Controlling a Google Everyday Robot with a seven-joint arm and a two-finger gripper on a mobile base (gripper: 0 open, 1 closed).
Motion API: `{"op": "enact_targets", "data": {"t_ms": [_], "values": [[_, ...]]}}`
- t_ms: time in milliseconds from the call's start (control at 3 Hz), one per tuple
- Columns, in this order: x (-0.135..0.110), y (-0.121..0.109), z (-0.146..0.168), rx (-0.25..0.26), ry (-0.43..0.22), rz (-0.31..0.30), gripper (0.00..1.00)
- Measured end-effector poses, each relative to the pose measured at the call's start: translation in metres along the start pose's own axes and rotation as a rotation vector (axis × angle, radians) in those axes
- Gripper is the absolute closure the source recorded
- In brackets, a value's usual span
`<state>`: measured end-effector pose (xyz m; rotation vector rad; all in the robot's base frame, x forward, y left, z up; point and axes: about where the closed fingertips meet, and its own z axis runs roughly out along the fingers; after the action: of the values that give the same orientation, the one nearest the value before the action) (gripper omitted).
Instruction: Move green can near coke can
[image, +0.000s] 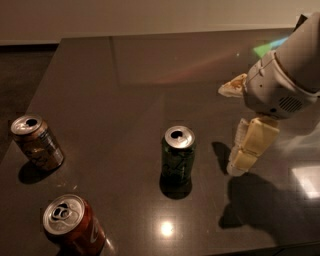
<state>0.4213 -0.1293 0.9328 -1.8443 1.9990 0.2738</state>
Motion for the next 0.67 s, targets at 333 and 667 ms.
{"op": "enact_targets", "data": {"t_ms": [333, 667], "values": [[-0.012, 0.007, 0.015, -0.035, -0.049, -0.018, 0.00], [-0.026, 0.012, 0.033, -0.065, -0.093, -0.034, 0.00]]}}
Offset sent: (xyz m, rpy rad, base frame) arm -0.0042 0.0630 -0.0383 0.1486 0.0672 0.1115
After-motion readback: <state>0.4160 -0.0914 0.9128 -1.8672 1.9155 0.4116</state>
